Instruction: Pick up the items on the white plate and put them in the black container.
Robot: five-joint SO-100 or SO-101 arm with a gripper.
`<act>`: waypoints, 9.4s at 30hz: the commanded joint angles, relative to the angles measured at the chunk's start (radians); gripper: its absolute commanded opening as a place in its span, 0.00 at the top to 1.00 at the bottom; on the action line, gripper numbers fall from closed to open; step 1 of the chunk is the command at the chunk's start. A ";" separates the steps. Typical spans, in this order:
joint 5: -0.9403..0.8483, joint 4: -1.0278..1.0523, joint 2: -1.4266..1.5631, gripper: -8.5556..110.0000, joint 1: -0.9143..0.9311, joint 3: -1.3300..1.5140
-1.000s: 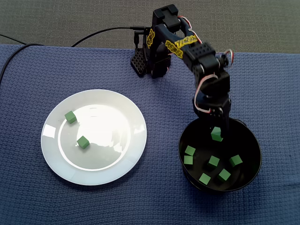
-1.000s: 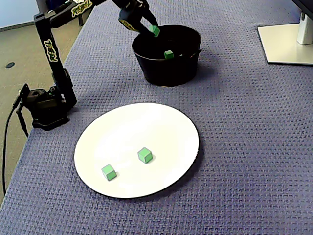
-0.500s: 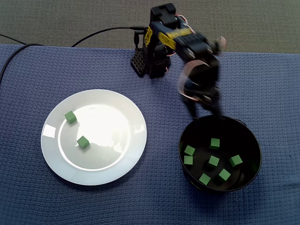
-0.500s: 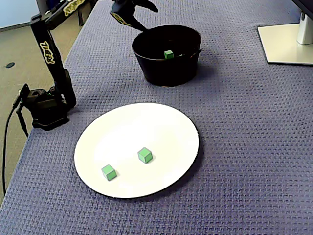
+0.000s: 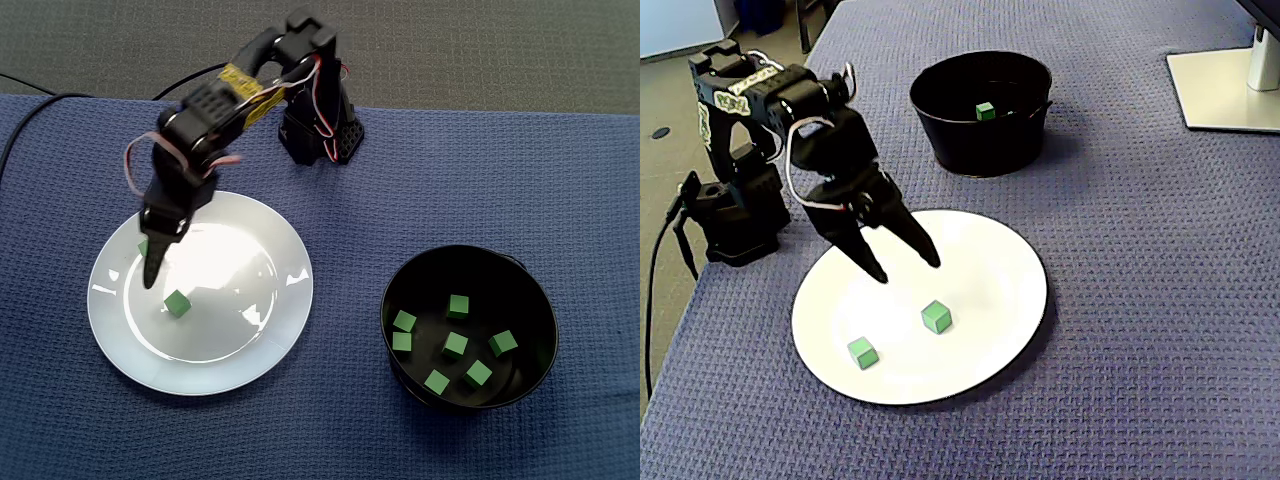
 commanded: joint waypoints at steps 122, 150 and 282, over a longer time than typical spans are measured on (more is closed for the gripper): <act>-0.101 0.618 0.258 0.71 -0.793 -0.764; 0.744 0.287 -0.069 0.67 0.169 -0.071; -0.275 0.330 0.468 0.73 -0.957 -0.330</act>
